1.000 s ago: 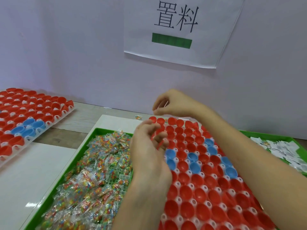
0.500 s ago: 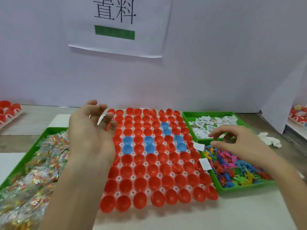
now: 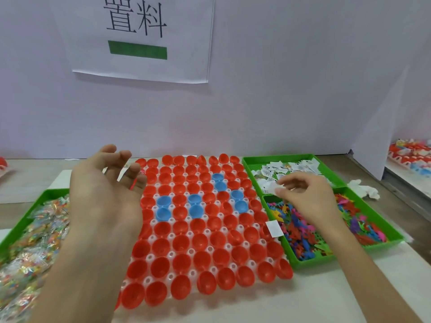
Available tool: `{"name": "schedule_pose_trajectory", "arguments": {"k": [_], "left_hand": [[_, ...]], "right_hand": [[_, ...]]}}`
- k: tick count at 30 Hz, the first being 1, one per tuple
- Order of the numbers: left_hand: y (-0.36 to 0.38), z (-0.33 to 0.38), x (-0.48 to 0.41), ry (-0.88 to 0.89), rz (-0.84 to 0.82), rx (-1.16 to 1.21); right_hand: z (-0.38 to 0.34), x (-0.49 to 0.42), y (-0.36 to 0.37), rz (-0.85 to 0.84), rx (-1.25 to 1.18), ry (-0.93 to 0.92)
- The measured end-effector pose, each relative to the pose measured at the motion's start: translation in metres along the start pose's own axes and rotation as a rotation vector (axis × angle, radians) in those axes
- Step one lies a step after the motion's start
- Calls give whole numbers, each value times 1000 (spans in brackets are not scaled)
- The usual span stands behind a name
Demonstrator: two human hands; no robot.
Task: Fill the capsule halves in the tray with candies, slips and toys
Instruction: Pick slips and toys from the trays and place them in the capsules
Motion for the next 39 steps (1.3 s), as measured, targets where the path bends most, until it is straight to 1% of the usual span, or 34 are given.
{"name": "schedule_pose_trajectory", "arguments": {"k": [1,2,4,7,8,9,12,13,14,21,28,31,32,33,34,35,36,37,38,39], "left_hand": [[0,0,0,1,3,-1],[0,-1,1,2,6,-2],[2,0,2,-1,5,-3],[1,2,1,10,11,0],[0,3,1,15,17,-1],[0,3,1,20,23,-2],[-2,-1,1,26,43,-12],[-2,-3,1,24,47,-20],[-1,-4,1,21,48,-29],[1,-9,0,7,71,-47],[0,-10,1,2,81,-50],[-3,-5,-5,38,40,-87],[-4,1,-9,90,2,-135],[-5,10,-15,184,-45,-245],[-8,21,-23,327,-97,-445],[-11,31,-32,472,-137,-703],[-18,39,-41,578,-163,-965],[-28,45,-52,627,-158,-1198],[-42,49,-63,609,-133,-1363],[-57,52,-73,541,-101,-1460]], "right_hand": [[-1,-5,-3,41,-24,22],[-1,-11,-3,47,-16,46],[-1,-21,-2,-10,95,57],[-9,-32,-6,-74,208,-43],[-12,-34,-8,-147,215,-87],[-16,-35,-10,-272,214,-122],[-19,-24,-5,-770,254,-100],[-17,-20,-3,-878,286,-83],[-16,-18,-1,-932,305,-71],[-15,-19,0,-950,303,-76],[-16,-16,1,-949,301,-31],[-15,-17,0,-932,286,-17],[-14,-18,0,-924,281,-14],[-13,-19,-1,-915,279,-10],[-13,-19,-1,-905,281,-6],[-12,-20,-1,-896,286,-3],[-11,-20,-1,-887,292,-2],[-11,-21,0,-882,298,0],[-11,-21,0,-880,303,-1],[-11,-21,1,-881,307,-4]]}}
Point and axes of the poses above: each hand's wrist, its own x-axis away from the middle knuckle, its own y-axis out of the palm, z = x × y, the point moved 3 cm from there along -x, towards the middle knuckle, and after that the axes turned 5 degrees about z, right-handed, at the moved point
